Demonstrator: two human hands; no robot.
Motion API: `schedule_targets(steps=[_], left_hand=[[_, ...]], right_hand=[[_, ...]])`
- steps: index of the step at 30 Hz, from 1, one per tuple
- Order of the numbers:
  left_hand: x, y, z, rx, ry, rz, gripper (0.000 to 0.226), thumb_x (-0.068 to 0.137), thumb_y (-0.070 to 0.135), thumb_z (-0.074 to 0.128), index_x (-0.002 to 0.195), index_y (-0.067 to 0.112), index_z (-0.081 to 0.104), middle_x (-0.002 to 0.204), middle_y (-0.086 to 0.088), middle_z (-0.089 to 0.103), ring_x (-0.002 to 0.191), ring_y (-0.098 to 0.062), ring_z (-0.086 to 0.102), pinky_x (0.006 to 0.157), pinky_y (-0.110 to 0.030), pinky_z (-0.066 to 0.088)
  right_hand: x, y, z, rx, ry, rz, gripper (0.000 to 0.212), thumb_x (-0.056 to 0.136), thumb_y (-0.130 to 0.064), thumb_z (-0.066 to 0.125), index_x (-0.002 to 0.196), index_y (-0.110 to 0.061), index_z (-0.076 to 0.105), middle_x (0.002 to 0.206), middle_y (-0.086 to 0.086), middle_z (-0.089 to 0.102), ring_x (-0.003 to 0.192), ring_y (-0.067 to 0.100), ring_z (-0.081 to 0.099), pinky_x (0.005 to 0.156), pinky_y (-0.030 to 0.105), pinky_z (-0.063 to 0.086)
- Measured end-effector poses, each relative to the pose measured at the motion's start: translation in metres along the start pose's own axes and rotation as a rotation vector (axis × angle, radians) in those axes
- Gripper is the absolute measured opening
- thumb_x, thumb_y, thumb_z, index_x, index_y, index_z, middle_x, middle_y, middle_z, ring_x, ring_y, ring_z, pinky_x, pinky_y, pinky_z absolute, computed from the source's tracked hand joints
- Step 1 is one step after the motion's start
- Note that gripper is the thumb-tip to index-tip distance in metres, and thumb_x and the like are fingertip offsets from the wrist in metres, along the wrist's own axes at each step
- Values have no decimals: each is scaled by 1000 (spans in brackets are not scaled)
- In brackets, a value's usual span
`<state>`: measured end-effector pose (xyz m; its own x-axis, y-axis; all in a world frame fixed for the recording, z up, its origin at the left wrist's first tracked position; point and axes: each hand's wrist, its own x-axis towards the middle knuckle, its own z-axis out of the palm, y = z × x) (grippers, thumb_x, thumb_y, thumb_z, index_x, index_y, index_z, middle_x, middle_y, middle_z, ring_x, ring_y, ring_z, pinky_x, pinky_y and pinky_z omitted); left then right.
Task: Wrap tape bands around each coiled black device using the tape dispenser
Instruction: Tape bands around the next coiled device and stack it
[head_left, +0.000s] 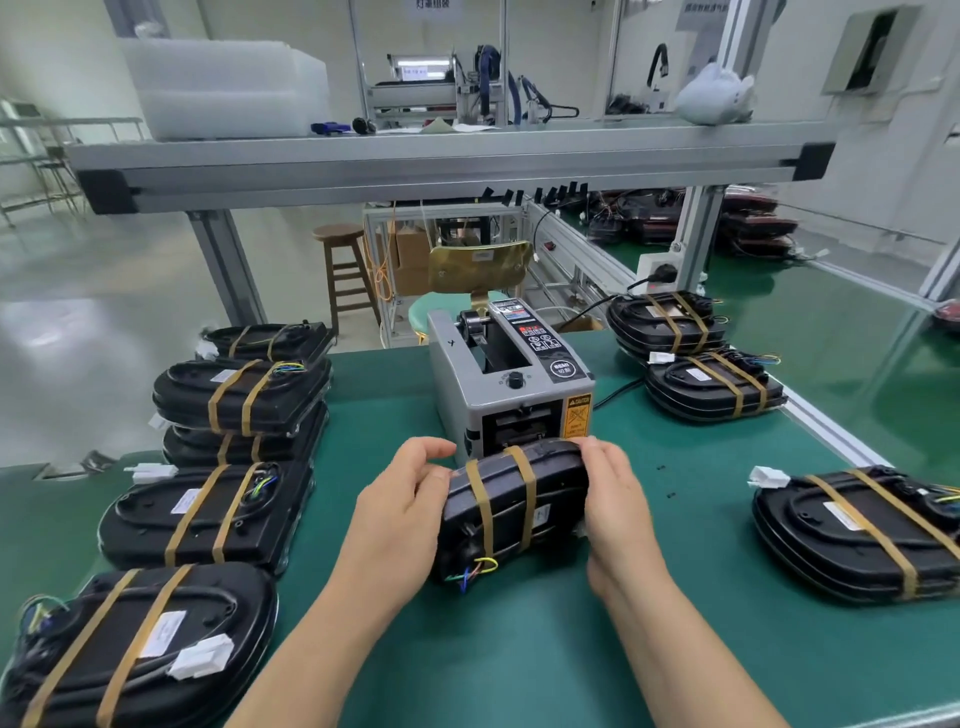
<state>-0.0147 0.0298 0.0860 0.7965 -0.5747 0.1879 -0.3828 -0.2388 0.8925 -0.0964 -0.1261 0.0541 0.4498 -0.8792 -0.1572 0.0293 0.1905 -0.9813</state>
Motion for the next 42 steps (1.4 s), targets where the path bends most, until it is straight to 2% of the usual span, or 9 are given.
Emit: schedule_targets(steps=[2, 4, 8, 11, 14, 24, 33, 40, 42], left_hand=[[1, 5, -1, 221, 28, 144, 20, 101, 23, 47, 108, 31, 63, 100, 18, 66, 98, -2, 57, 81, -5, 37], [3, 13, 1, 472, 7, 299, 30, 95, 41, 53, 122, 29, 60, 117, 18, 60, 110, -7, 54, 93, -18, 38], [12, 21, 4, 926, -122, 345, 65, 87, 66, 50, 144, 38, 37, 133, 16, 53, 120, -12, 51, 98, -30, 36], [18, 23, 2, 896, -101, 336, 56, 90, 60, 52, 142, 41, 42, 120, 12, 57, 109, -17, 54, 92, -30, 37], [21, 22, 1, 900, -107, 340, 55, 90, 60, 53, 141, 40, 44, 118, 11, 57, 109, -17, 54, 92, -30, 36], [21, 15, -11, 898, -141, 337, 53, 88, 59, 57, 136, 43, 47, 114, 13, 58, 110, -13, 55, 91, -29, 37], [15, 15, -7, 848, -133, 334, 45, 90, 48, 59, 131, 35, 47, 118, 10, 53, 112, -17, 51, 92, -31, 40], [10, 17, -2, 843, -105, 343, 47, 88, 58, 54, 125, 30, 47, 118, 12, 58, 111, -16, 54, 87, -31, 41], [9, 17, -1, 840, -80, 345, 44, 90, 57, 54, 124, 31, 46, 120, 13, 57, 110, -16, 55, 84, -31, 40]], right_hand=[[0, 5, 4, 12, 29, 16, 21, 98, -38, 47, 100, -25, 63, 105, -3, 66, 104, 20, 61, 95, 44, 51], [-3, 6, 9, 25, 67, 4, 19, 99, -39, 48, 98, -25, 61, 107, -2, 66, 105, 21, 61, 99, 47, 49], [-5, 3, 14, 110, -7, 57, 12, 97, -30, 58, 93, -22, 65, 102, 3, 72, 97, 23, 67, 74, 34, 53], [2, -7, 12, 94, -45, 46, 9, 93, -22, 64, 92, -19, 72, 96, 5, 74, 89, 23, 69, 60, 30, 53], [12, -16, 17, 6, -2, 18, 8, 89, -19, 68, 87, -18, 75, 91, 1, 75, 93, 24, 70, 85, 42, 59], [26, -22, 30, 63, 5, 197, 12, 83, -16, 77, 89, -8, 70, 104, 17, 71, 99, 37, 68, 90, 54, 56], [21, -27, 38, 65, 123, 189, 14, 73, -12, 78, 70, -12, 65, 87, 15, 72, 86, 35, 70, 82, 50, 60], [10, -25, 39, 92, 121, 145, 6, 81, -15, 74, 82, -12, 70, 95, 12, 72, 92, 33, 69, 88, 48, 58], [4, -26, 31, 158, 95, 158, 8, 84, -14, 74, 87, -8, 69, 92, 12, 72, 85, 27, 71, 79, 42, 61]])
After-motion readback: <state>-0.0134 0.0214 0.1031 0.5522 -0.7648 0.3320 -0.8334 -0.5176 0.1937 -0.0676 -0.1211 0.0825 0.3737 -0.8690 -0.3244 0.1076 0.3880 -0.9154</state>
